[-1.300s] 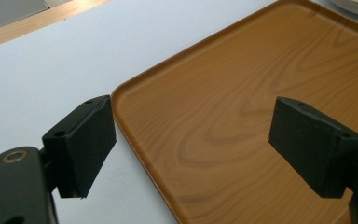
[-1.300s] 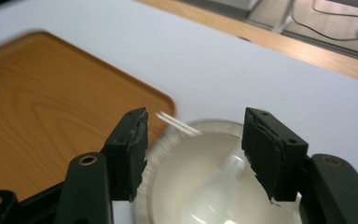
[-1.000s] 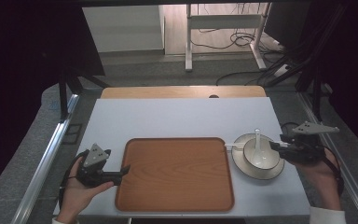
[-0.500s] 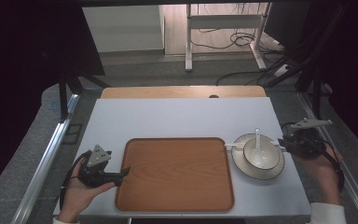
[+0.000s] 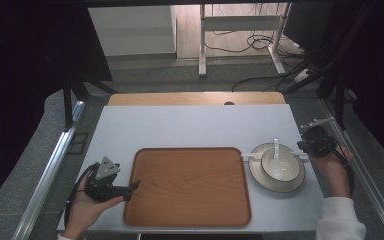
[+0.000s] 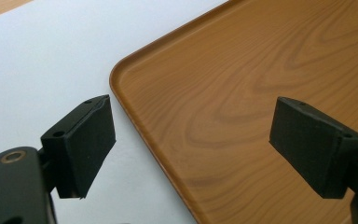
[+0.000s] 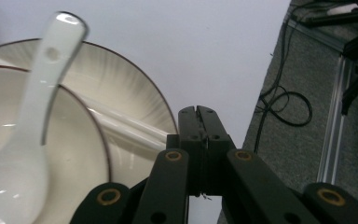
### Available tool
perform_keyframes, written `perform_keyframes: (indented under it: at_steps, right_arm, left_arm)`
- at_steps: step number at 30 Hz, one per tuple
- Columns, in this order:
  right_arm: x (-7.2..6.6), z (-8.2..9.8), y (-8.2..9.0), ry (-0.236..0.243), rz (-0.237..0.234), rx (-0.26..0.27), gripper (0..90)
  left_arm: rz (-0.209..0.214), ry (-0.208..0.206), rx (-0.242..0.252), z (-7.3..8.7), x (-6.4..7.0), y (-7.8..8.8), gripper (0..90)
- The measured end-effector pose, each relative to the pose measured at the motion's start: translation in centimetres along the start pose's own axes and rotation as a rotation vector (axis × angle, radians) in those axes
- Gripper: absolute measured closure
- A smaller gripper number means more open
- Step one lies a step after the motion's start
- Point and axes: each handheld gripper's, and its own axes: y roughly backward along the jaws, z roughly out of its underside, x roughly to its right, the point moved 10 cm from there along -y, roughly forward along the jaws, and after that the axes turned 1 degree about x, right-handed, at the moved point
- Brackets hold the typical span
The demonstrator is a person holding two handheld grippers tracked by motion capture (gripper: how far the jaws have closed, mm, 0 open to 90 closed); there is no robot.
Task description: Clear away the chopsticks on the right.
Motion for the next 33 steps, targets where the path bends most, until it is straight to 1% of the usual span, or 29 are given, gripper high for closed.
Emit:
perform_keyframes:
  at_steps: [4, 6, 7, 11, 12, 13, 15, 16, 21, 33]
  right_arm:
    - [0.3, 0.3, -0.6, -0.004, -0.003, -0.015, 89.6]
    - [0.5, 0.3, -1.1, -0.005, 0.004, -0.026, 89.7]
    - [0.5, 0.3, -1.1, -0.005, 0.004, -0.026, 89.7]
    - [0.3, 0.5, -2.1, 0.020, 0.020, -0.067, 89.7]
    - [0.3, 0.5, -2.1, 0.020, 0.020, -0.067, 89.7]
    - [0.3, 0.7, -2.4, 0.028, 0.033, -0.080, 89.7]
    - [0.4, 0.8, -2.5, 0.033, 0.037, -0.084, 89.7]
    - [0.4, 1.0, -2.6, 0.028, 0.031, -0.084, 89.7]
    - [0.7, 1.4, -2.8, 0.020, 0.032, -0.092, 89.7]
    - [1.0, 2.6, -2.7, -0.003, 0.031, -0.122, 89.7]
  left_arm:
    - [-0.007, 0.012, 0.004, 0.1, -0.3, 0.3, 13.7]
    - [-0.009, 0.015, 0.006, 0.1, -0.3, 0.3, 13.6]
    - [-0.010, 0.014, 0.006, 0.1, -0.3, 0.4, 13.6]
    - [-0.013, 0.013, 0.005, 0.2, -0.4, 0.6, 13.3]
    - [-0.013, 0.013, 0.005, 0.2, -0.4, 0.6, 13.3]
    - [-0.014, 0.018, 0.007, 0.2, -0.6, 0.6, 13.3]
    - [-0.016, 0.018, 0.005, 0.3, -0.6, 0.6, 13.3]
    - [-0.016, 0.017, 0.004, 0.3, -0.7, 0.6, 13.3]
    - [-0.014, 0.007, 0.000, 0.4, -0.5, 0.4, 13.2]
    - [-0.015, 0.002, -0.011, 0.5, -0.4, 0.2, 13.0]
